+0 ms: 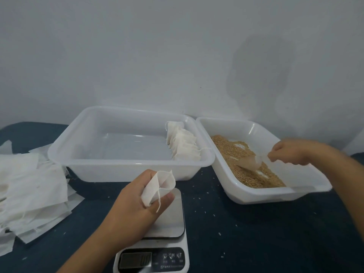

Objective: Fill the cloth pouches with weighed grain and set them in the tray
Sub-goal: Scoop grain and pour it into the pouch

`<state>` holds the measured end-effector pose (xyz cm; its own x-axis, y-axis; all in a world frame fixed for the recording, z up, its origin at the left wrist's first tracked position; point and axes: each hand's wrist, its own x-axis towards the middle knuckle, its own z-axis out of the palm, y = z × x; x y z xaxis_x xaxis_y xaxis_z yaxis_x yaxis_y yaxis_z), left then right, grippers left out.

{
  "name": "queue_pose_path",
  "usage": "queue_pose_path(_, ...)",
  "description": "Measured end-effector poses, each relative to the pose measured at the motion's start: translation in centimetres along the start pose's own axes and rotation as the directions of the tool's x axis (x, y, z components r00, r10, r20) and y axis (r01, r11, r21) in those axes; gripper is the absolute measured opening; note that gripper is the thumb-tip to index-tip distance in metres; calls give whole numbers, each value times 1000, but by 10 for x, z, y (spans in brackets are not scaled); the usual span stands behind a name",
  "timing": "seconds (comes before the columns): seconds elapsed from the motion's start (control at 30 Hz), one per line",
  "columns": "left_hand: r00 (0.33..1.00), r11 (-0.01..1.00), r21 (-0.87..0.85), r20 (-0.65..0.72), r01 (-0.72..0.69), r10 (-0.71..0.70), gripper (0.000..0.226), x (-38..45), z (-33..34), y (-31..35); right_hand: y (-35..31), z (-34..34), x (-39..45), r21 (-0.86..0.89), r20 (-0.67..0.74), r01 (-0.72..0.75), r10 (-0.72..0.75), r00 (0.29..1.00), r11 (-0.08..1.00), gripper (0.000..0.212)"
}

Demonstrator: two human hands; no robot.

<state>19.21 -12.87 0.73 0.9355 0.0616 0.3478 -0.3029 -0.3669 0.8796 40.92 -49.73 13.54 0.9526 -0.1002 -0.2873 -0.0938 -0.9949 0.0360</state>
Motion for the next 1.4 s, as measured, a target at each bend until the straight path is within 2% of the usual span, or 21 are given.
queue_pose_path(0.13,999,999,21,-11,41,-41,38,0,0,2,-15,4,14,29,-5,2,-2,1000,1000,45)
queue_pose_path(0.23,995,993,61,-12,99,-98,29,0,1,2,-36,13,35,145,-23,-24,27,999,989,39)
queue_pose_path(0.37,990,986,93,-8,140,-140,36,2,1,6,-57,25,71,372,-70,-39,70,995,928,36)
queue_pose_path(0.5,983,980,73,1,182,-183,28,3,1,10,-74,37,95,440,-138,-32,103,985,898,37)
queue_pose_path(0.57,984,982,62,-2,178,-179,31,3,1,12,-79,43,103,475,-155,-31,118,981,880,39)
queue_pose_path(0.67,986,985,54,-19,165,-164,32,3,2,11,-81,47,105,415,-191,-35,125,974,909,36)
queue_pose_path(0.8,984,982,62,-2,178,-178,29,2,4,10,-72,57,98,336,-190,27,40,981,941,38)
queue_pose_path(0.93,993,991,62,-18,121,-121,27,-1,3,10,-64,66,83,362,-135,49,0,991,931,55)
queue_pose_path(1.07,993,993,23,-24,118,-117,25,-1,2,10,-54,67,69,449,-115,94,-47,992,889,46)
queue_pose_path(1.2,993,993,22,-30,118,-117,22,-2,4,10,-49,63,54,470,-188,216,-142,972,856,46)
queue_pose_path(1.4,993,993,22,-46,113,-112,20,-2,3,6,-44,62,23,542,-309,309,-157,938,782,39)
